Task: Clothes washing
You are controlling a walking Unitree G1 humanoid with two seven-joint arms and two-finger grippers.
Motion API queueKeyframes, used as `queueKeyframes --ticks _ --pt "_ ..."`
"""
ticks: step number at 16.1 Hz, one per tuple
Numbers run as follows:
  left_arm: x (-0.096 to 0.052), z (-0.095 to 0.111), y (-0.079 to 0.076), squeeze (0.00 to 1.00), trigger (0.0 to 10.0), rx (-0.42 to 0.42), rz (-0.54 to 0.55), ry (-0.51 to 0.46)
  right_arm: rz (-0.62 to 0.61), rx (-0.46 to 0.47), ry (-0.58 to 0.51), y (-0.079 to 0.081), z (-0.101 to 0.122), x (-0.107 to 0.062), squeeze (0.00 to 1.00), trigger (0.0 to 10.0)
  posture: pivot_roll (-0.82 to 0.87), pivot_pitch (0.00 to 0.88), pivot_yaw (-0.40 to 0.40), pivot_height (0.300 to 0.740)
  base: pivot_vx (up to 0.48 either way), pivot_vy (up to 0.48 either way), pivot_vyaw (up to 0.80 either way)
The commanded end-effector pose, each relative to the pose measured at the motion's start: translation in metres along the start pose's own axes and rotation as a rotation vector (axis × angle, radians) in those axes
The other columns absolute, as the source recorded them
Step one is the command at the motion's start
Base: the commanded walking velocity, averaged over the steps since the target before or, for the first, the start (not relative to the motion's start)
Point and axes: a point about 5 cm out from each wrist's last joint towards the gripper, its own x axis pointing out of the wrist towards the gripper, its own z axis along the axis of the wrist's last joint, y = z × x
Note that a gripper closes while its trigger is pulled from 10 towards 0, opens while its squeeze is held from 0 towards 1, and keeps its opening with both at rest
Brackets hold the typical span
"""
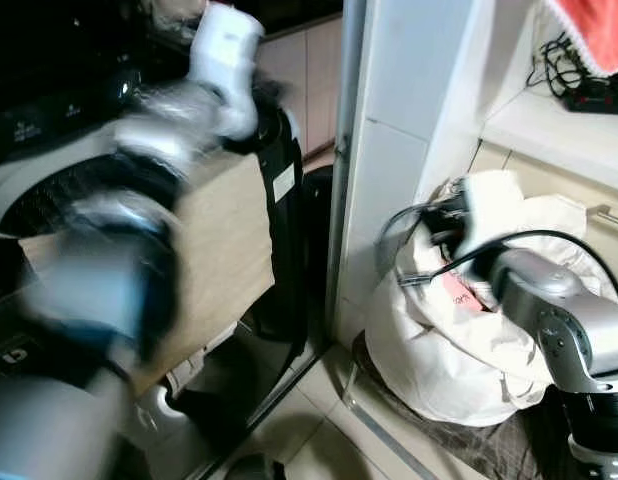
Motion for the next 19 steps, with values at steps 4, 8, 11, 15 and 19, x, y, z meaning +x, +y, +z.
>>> queueKeyframes --ticks 4,8,11,15,19 --pt "-0.016 -0.035 -0.026 0.00 10.0 -0.113 0.122 -0.124 -0.268 -0.006 -0.139 -0.028 0.004 -0.016 0.00 10.0 -0.08 0.000 0.074 0.740 0.000 0.000 0.00" --pt "-0.072 -0.076 -0.050 0.00 10.0 -0.046 0.090 -0.218 -0.009 0.124 -0.180 0.021 -0.012 -0.036 0.00 10.0 -0.08 0.000 0.068 0.740 0.000 0.000 0.00" --pt "-0.098 -0.098 -0.066 0.00 10.0 -0.088 0.146 -0.183 0.030 0.089 -0.150 0.035 -0.026 -0.050 0.00 10.0 -0.08 0.000 0.052 0.740 0.000 0.000 0.00" --pt "-0.100 -0.102 -0.077 0.00 10.0 -0.048 0.199 -0.140 0.050 0.084 -0.177 0.039 -0.019 -0.045 0.00 10.0 -0.08 0.000 0.051 0.740 0.000 0.000 0.13" --pt "-0.102 -0.102 -0.078 0.00 10.0 -0.038 0.214 -0.119 0.091 0.047 -0.144 0.047 -0.025 -0.046 0.00 10.0 -0.08 0.000 0.056 0.740 0.000 -0.367 0.60"
